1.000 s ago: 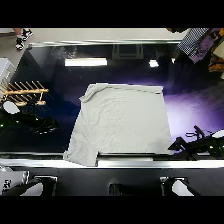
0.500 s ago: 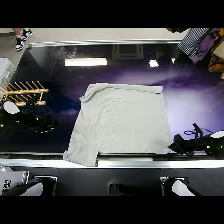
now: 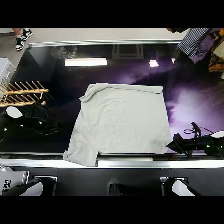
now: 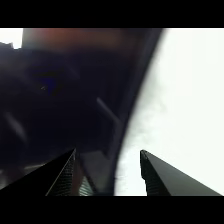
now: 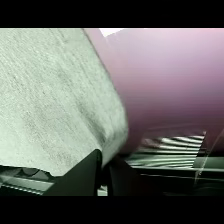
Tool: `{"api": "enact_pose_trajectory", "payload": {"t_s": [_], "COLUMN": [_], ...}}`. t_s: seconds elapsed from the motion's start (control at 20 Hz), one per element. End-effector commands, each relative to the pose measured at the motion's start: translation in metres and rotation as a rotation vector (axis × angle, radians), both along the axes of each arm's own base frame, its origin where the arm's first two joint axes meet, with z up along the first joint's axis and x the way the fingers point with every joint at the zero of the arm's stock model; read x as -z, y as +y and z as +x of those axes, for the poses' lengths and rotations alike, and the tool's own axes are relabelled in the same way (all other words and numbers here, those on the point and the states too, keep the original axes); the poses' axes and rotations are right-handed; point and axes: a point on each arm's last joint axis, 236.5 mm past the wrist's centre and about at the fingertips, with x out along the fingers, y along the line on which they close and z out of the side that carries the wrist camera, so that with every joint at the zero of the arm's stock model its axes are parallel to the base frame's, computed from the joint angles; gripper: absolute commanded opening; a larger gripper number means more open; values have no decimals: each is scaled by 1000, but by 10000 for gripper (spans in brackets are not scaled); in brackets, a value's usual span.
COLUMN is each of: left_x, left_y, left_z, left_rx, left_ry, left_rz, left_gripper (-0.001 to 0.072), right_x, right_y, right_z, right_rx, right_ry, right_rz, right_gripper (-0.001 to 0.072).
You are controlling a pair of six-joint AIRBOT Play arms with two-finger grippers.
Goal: Fold the clothes and pants, and hang the long-sleeved shirts on hangers.
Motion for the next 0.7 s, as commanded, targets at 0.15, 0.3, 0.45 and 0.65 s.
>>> {"api": "enact_pose_trajectory", "payload": {"t_s": [0.15, 0.3, 0.45, 0.65], "left_x": [27, 30, 28, 34], "left_y": [-30, -36, -44, -48], "left_z": [-28, -36, -36, -44], "left_rx": [59, 50, 36, 29], "left_ry": [-6, 14, 11, 49], "left_rz": [-128, -156, -199, -221], "left_gripper": [469, 469, 469, 469], "right_x": [-1, -2, -3, -3], "right_y": [0, 1, 1, 1], "right_z": [2, 7, 13, 14], "right_rx": [4, 18, 39, 44], "right_ry": [-9, -22, -40, -44], "right_rz": [-1, 5, 12, 12], "right_gripper": [34, 34, 34, 34]}}
